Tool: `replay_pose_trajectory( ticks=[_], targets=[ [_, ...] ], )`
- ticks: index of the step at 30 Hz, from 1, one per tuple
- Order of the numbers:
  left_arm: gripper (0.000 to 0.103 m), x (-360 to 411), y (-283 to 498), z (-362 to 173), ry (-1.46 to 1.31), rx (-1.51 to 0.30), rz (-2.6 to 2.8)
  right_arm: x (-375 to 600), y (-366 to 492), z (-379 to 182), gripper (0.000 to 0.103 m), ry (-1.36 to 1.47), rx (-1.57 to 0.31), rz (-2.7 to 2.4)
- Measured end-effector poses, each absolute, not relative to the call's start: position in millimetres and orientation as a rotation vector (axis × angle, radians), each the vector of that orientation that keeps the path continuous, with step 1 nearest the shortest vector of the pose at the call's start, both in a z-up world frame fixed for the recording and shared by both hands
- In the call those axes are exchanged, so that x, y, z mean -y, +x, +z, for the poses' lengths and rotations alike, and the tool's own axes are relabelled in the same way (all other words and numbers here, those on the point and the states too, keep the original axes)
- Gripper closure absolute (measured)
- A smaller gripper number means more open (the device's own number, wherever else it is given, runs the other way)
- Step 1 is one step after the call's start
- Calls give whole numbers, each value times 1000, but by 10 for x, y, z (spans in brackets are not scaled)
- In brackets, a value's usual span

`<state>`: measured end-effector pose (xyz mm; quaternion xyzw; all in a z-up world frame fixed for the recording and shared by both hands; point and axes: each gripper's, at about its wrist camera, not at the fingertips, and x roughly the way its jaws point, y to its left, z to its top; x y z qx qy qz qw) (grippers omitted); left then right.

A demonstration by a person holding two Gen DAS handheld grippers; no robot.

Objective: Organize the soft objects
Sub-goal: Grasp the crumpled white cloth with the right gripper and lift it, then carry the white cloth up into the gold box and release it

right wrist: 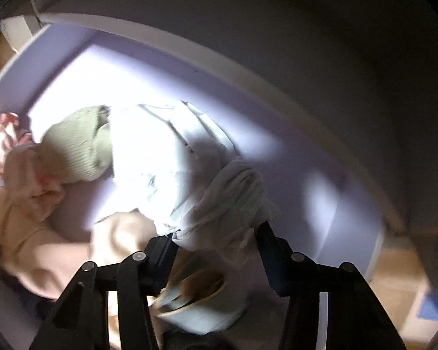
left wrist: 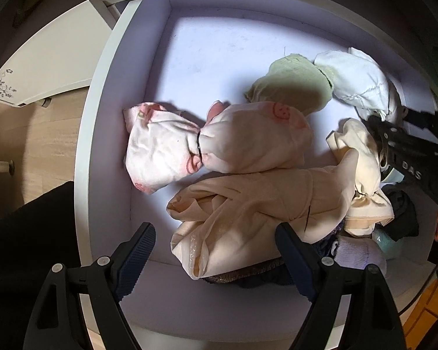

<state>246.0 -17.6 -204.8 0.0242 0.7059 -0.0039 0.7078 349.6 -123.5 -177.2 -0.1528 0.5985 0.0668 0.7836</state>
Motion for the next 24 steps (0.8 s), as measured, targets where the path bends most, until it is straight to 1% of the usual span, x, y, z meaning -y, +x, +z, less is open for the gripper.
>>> replay_pose_trajectory(
  ticks=[4, 8, 16, 19, 20, 24],
  targets=[
    [17, 178, 2460, -2056, 50, -1568, -10, 1330, 3481, -1615, 55, -219, -1307, 138],
    [17, 171, 2471, -2046, 46, -1565, -5, 1394, 3412, -1445, 56, -150, -1308, 128],
    [17, 128, 2522, -2051, 71, -1551, 22, 1663, 3058, -1213, 56, 50, -1392, 98],
    [17, 133, 2531, -2069, 78, -1548, 21, 1744, 2949, -1212, 56, 122, -1421, 95],
    [17, 136, 2533, -2071, 80, -1547, 19, 1779, 2856, -1323, 56, 135, -1429, 94],
    [17, 184, 2537, -2083, 103, -1540, 8, 1814, 2705, -1376, 56, 153, -1443, 93]
  ],
)
